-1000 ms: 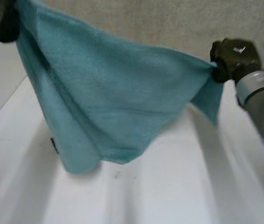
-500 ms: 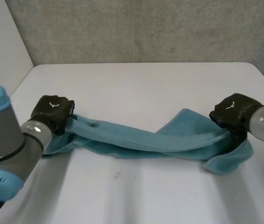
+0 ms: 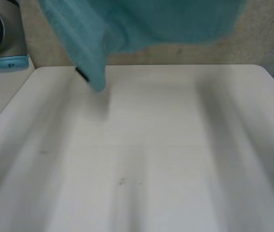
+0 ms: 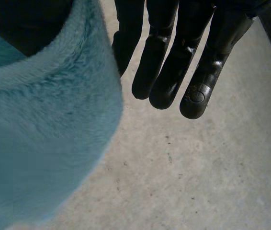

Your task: Fold the laundry

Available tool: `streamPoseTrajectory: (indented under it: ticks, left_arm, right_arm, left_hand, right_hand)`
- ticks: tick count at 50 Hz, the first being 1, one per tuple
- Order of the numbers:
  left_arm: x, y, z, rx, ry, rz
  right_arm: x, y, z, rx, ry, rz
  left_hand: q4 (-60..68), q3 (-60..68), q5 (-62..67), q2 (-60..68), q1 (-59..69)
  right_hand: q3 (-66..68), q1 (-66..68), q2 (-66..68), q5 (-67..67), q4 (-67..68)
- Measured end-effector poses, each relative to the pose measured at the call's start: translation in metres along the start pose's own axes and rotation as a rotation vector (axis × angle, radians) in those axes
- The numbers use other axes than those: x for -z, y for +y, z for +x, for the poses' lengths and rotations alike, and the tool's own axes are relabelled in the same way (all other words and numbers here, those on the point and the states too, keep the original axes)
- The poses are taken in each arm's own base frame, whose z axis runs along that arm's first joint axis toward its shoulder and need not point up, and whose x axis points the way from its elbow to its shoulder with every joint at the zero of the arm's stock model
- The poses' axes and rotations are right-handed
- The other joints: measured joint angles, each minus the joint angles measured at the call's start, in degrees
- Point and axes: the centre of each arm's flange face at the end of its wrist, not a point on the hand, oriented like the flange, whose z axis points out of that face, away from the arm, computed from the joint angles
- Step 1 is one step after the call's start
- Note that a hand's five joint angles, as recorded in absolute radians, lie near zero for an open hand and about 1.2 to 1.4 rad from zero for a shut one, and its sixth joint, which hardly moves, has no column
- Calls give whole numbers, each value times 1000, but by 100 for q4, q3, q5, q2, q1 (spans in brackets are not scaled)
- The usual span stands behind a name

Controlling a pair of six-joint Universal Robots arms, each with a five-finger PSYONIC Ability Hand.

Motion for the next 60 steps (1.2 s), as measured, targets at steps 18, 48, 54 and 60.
streamPoseTrajectory:
  ticks: [18,48,54,60]
  left_arm:
    - [201,114,24,-25,279,-653]
    - [261,44,-10,-61,496,-970]
    - [238,45,-2,-76,601,-851]
    - [228,65,8,-167,754,-769]
  right_arm:
    - [171,111,-102,-5,-627,-526]
    - [224,115,-99,-114,-723,-683]
    - [225,116,-100,-113,-722,-678]
    - [228,117,-102,-112,-727,-679]
  left_hand:
    - [0,0,0,0,48]
    - [-5630,-5618,-5539,-5638,-5430]
    - [-5665,-5648,-5569,-5674,-5488]
    - [-5664,-5648,-5570,-5674,-5488]
  right_hand:
    - [18,0,1,27,2]
    - [19,0,0,39,2]
    - [19,0,0,39,2]
    - [19,0,0,39,3]
